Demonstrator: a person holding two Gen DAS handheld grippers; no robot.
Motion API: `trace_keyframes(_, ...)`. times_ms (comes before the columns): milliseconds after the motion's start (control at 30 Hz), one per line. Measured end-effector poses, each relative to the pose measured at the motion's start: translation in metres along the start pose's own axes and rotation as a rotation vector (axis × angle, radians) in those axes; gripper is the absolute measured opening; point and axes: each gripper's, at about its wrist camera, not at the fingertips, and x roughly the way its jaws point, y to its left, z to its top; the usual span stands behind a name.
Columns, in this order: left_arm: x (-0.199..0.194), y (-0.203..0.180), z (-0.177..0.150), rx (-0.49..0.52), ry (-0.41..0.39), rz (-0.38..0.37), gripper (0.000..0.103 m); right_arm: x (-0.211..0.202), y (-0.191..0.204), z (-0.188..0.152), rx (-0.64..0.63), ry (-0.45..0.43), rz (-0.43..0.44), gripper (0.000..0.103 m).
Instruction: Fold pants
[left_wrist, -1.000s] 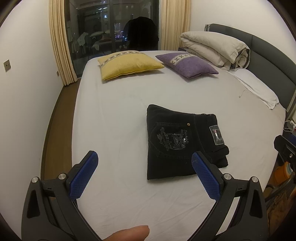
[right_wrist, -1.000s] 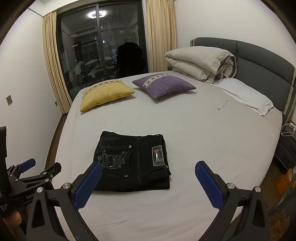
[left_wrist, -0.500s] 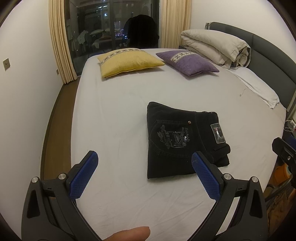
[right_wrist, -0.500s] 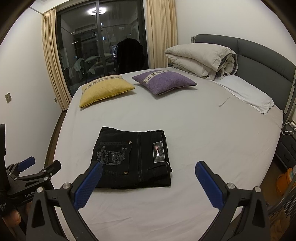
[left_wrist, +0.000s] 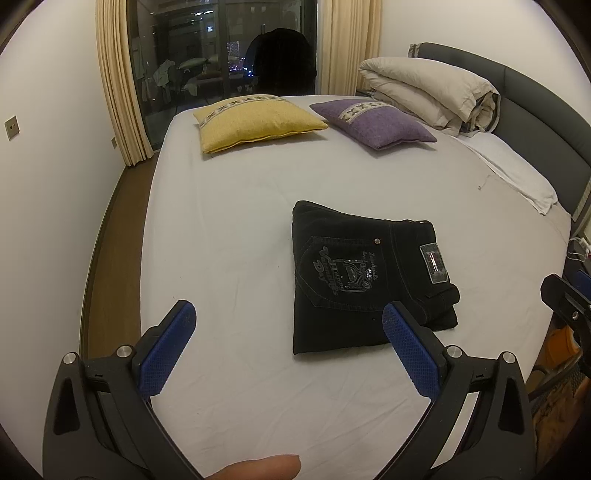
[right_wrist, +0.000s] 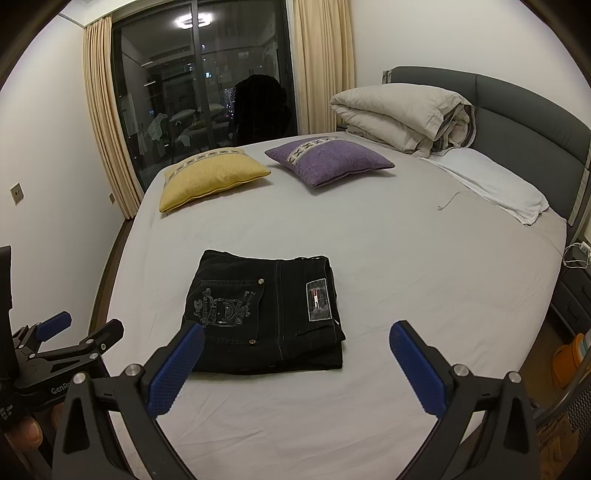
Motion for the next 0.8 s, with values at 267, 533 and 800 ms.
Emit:
trace_keyframes(267, 0.0004, -0.0005, -0.0016, -0.003, 0.005, -0.001, 0.103, -0.0002, -0.0001, 0.0002, 0.0, -0.001, 0.001, 0.103)
trace_keyframes(533, 0.0005, -0.0006, -0.0021, -0.002, 0.007, 0.003, 0.103, -0.0004, 0.0001, 0.0002, 0.0, 0.001, 0.0, 0.103)
trace_keyframes(800, 0.0, -0.0017, -0.003, 0.019, -0.007, 0.008, 0.103, -0.0003, -0.0007, -0.0013, -0.001, 0.002, 0.001, 0.103)
